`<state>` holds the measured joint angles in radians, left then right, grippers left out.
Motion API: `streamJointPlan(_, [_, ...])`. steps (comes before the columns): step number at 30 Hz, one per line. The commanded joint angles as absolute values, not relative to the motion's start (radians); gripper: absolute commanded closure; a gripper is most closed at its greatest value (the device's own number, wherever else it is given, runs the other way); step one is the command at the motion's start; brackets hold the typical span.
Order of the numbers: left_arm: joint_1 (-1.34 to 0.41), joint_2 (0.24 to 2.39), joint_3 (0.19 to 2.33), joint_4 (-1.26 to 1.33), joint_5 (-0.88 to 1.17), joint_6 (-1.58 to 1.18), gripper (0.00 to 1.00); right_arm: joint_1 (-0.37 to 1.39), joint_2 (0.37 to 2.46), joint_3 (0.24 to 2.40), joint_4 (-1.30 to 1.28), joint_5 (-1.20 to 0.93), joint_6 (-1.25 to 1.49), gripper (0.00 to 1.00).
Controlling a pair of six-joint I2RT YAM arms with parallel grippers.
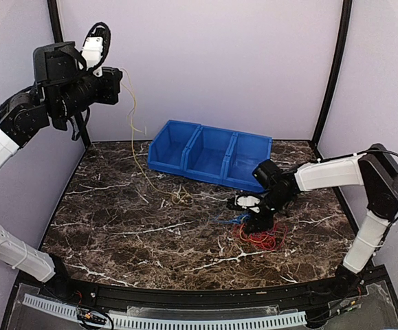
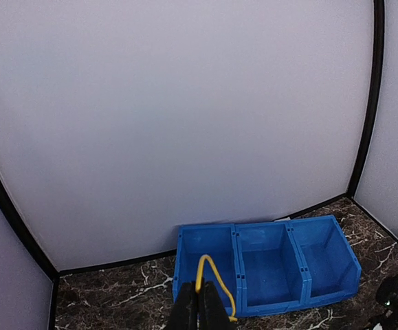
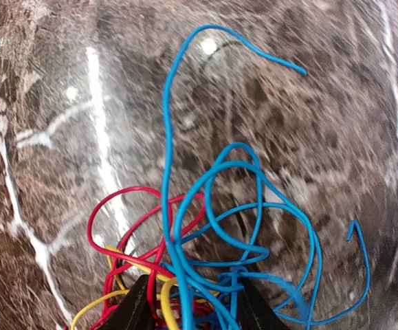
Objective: Untangle the cables
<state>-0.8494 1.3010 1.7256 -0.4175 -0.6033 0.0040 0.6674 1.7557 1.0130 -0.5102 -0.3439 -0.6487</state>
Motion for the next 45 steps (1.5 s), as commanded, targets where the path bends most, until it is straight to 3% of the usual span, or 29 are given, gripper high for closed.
streamJointPlan(1, [-0.808,1.250,1.649,-0.416,-0.499,-0.065,1.00,0.555,1.647,0.949,-0.566,-0.304,-0.679,0.62])
streamJointPlan(3, [-0.793,1.254,1.638,-0.416,-0.470,-0.064,1.00,0.501,1.606,0.938,-0.599,-0.294,-0.702,0.58])
streamJointPlan(7, [-0.782,1.269,1.628,-0.435,-0.429,-0.077,1.00,0.497,1.501,0.977,-0.725,-0.265,-0.748,0.30])
streamJointPlan(11, [-0.781,1.232,1.510,-0.412,-0.359,-0.128,1.00,0.513,1.447,1.098,-0.829,-0.311,-0.750,0.23])
streamJointPlan(16, [-0.781,1.150,1.299,-0.348,-0.257,-0.211,1.00,0.530,1.471,1.200,-0.755,-0.303,-0.684,0.23])
streamJointPlan(22, [-0.781,1.070,1.103,-0.315,-0.141,-0.269,1.00,0.539,1.664,1.327,-0.617,-0.191,-0.600,0.26])
streamJointPlan(31, [-0.781,0.935,1.066,-0.389,-0.154,-0.277,1.00,0.547,1.948,1.533,-0.598,-0.138,-0.599,0.29])
streamJointPlan(39, [-0.781,0.864,1.082,-0.408,-0.126,-0.309,1.00,0.567,2.068,1.621,-0.603,-0.107,-0.618,0.30])
streamJointPlan(42, [-0.780,0.868,1.120,-0.430,-0.110,-0.305,1.00,0.573,2.093,1.625,-0.605,-0.101,-0.630,0.36])
streamJointPlan(45, [-0.779,0.886,1.191,-0.451,-0.103,-0.286,1.00,0.580,2.096,1.611,-0.602,-0.113,-0.654,0.50])
